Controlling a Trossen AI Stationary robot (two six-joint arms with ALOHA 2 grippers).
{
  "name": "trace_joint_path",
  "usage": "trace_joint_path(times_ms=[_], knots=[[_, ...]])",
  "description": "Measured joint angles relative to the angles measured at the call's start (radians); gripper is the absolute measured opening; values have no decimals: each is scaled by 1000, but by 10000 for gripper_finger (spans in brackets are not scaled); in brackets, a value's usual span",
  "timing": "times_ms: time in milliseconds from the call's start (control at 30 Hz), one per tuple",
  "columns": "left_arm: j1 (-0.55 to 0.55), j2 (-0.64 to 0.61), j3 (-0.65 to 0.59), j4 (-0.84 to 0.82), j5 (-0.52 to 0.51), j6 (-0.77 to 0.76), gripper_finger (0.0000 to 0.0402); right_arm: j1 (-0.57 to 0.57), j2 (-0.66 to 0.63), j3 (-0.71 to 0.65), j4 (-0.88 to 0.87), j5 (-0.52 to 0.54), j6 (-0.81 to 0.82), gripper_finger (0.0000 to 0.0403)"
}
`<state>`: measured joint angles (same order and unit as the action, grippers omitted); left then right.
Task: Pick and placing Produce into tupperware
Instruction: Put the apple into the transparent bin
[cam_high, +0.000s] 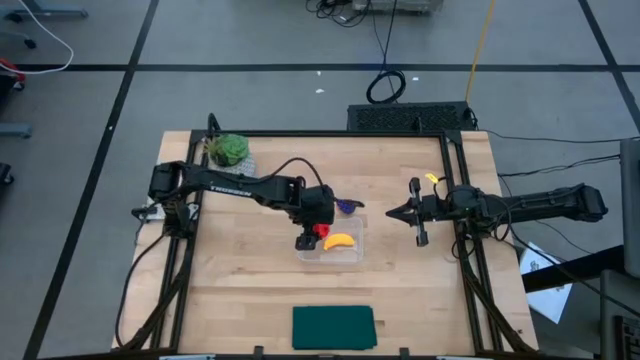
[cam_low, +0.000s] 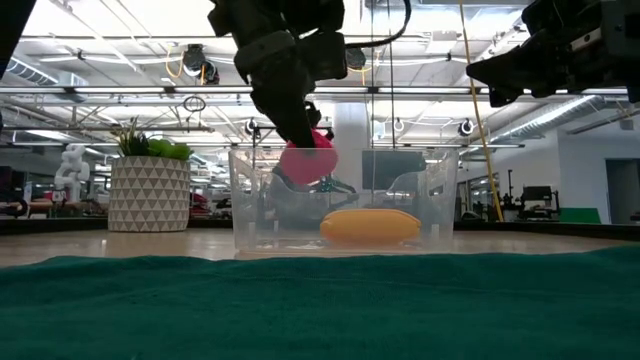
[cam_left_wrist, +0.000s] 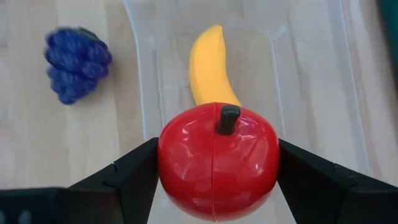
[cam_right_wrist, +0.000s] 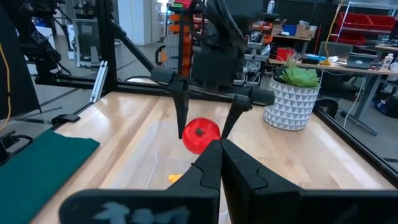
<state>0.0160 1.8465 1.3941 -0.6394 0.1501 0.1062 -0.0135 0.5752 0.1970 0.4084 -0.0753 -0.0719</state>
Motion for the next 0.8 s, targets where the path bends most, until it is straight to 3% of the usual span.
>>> trace_joint_path(times_ms=[400,800], knots=[[-47,-2,0,-17,-136,-17,285,0,1,0,-1,0,0,0],[-51,-2,0,-41,-126,-64,285,0,1,0,-1,0,0,0]])
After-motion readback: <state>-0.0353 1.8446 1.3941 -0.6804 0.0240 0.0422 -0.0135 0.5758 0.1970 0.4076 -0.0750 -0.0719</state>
